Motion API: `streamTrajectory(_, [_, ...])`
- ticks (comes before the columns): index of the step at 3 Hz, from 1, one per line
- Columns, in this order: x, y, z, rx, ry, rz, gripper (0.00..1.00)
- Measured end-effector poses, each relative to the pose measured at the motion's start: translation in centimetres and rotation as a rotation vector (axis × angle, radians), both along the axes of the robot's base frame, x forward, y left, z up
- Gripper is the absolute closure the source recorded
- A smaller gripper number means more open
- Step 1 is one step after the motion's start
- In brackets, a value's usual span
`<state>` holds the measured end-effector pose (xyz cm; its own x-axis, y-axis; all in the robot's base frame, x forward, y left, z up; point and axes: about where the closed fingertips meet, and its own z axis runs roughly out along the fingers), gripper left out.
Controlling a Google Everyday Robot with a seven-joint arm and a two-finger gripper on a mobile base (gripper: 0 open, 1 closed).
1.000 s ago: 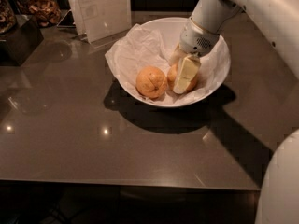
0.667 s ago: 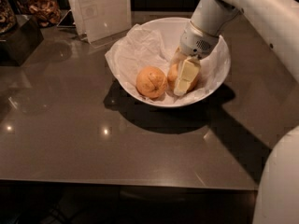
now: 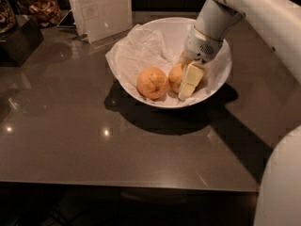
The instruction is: Pick orange from white bowl
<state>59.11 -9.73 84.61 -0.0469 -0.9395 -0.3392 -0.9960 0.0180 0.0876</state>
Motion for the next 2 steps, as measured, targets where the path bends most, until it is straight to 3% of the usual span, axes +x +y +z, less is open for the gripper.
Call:
streamTrajectory(1, [-0.05, -0.37, -0.46, -0.004, 0.007, -0.012, 0.27])
streamTrajectory(2, [-0.19, -0.7, -0.39, -0.001, -0.003, -0.028, 0.46])
